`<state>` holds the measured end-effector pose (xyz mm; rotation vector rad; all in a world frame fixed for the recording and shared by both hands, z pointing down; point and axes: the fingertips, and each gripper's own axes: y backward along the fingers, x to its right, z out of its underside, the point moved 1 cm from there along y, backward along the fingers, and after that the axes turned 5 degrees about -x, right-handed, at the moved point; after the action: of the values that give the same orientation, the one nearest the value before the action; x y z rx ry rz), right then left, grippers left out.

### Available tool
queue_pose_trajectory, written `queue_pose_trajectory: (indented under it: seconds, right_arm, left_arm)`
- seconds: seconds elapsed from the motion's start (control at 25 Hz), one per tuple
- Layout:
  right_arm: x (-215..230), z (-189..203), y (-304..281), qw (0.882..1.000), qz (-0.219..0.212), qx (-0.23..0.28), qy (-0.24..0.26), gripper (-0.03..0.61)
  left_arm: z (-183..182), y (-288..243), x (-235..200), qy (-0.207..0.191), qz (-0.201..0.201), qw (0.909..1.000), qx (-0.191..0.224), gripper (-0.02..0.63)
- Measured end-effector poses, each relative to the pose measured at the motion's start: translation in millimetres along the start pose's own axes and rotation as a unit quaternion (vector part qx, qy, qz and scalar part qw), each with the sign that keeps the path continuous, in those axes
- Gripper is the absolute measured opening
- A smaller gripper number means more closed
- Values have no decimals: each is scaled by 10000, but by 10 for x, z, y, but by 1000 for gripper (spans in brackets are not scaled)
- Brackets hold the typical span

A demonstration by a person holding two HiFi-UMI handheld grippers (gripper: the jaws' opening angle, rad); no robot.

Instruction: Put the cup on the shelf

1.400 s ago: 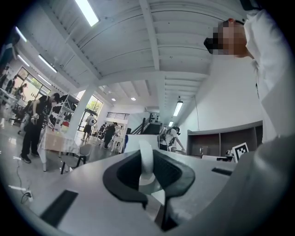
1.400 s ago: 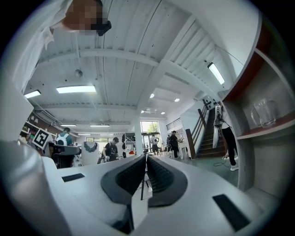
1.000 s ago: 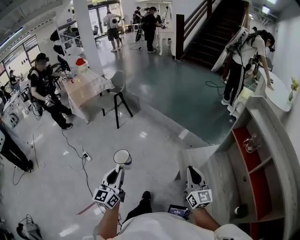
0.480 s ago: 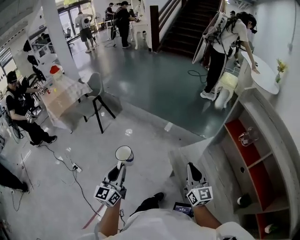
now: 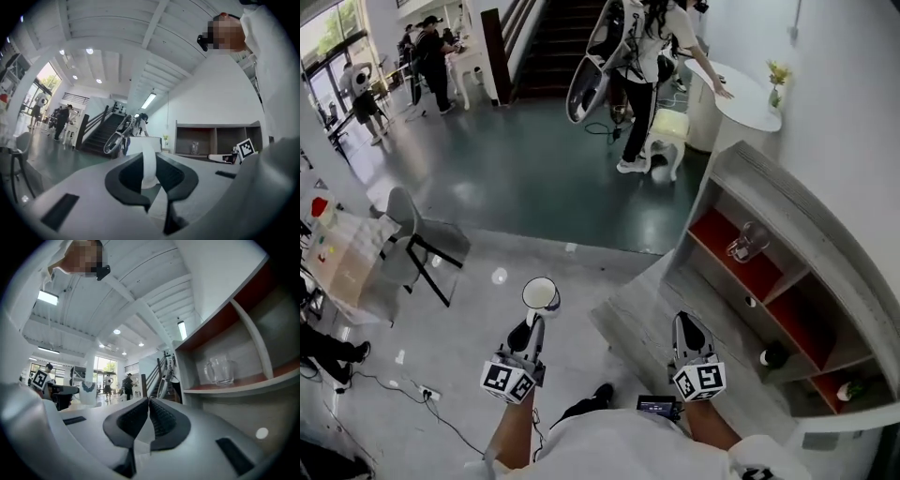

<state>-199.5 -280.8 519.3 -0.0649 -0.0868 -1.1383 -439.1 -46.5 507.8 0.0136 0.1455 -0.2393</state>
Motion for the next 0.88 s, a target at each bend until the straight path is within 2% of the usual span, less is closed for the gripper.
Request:
queue_pose_trajectory:
  seconds: [0.2, 0.4, 0.68, 0.88]
  right_arm:
    - [373, -107, 229, 9968, 800, 43, 69, 37]
    - [734, -187, 633, 9842, 1762, 92, 160, 37]
    - [999, -207, 1105, 9599, 2794, 122, 190, 37]
    - [1065, -156, 1504, 9380, 3461, 87, 173, 37]
  left_arm:
    - [-70, -684, 165, 35, 828, 9966, -33, 61]
    - [-48, -1337, 508, 109, 1771, 9841, -115, 61]
    - [-1, -2024, 1114, 164, 2958, 9549, -189, 61]
    - [19, -2372, 1637, 241, 3695, 9287, -201, 61]
